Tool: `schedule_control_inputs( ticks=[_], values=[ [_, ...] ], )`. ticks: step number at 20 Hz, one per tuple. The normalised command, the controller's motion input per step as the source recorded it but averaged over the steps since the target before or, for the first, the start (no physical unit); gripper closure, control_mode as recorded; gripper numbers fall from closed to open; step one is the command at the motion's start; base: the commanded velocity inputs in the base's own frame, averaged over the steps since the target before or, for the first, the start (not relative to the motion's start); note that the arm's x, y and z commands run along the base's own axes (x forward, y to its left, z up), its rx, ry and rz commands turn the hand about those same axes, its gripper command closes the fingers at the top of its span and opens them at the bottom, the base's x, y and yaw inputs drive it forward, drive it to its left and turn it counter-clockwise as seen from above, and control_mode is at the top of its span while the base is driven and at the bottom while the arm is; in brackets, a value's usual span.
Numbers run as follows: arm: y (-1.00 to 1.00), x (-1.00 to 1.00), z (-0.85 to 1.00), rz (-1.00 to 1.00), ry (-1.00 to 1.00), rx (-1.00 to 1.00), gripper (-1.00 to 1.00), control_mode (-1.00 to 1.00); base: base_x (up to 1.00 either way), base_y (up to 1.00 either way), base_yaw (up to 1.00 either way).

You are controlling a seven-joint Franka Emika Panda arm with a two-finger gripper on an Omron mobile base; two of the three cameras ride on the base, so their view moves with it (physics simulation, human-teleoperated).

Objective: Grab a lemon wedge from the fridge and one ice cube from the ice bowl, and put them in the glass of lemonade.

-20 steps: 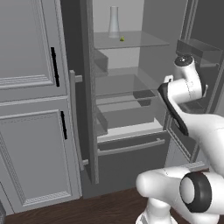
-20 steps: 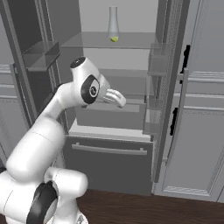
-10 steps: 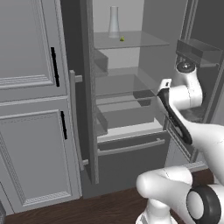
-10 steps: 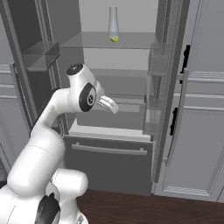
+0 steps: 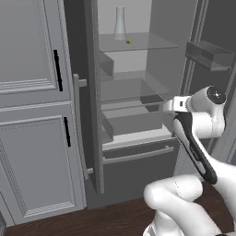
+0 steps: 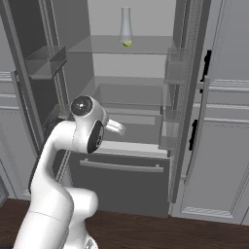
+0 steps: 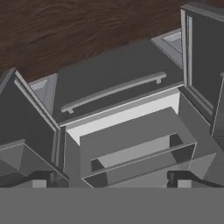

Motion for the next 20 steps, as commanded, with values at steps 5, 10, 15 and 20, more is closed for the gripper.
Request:
schedule_control_inputs(
  ticks=[5, 10, 15, 20],
  values=[
    [0.11, -0.34, 0.12, 0.11, 0.0, -0.05, -1.0, -1.0, 0.0, 0.0, 0.0],
    [0.01, -0.02, 0.08, 0.0, 0.0, 0.0, -1.0, -1.0, 0.0, 0.0, 0.0],
    [0.04, 0.12, 0.0, 0.0, 0.0, 0.0, -1.0, -1.0, 0.0, 0.0, 0.0],
    [0.06, 0.0, -0.03, 0.0, 0.0, 0.0, -1.0, -1.0, 0.0, 0.0, 0.0]
  ],
)
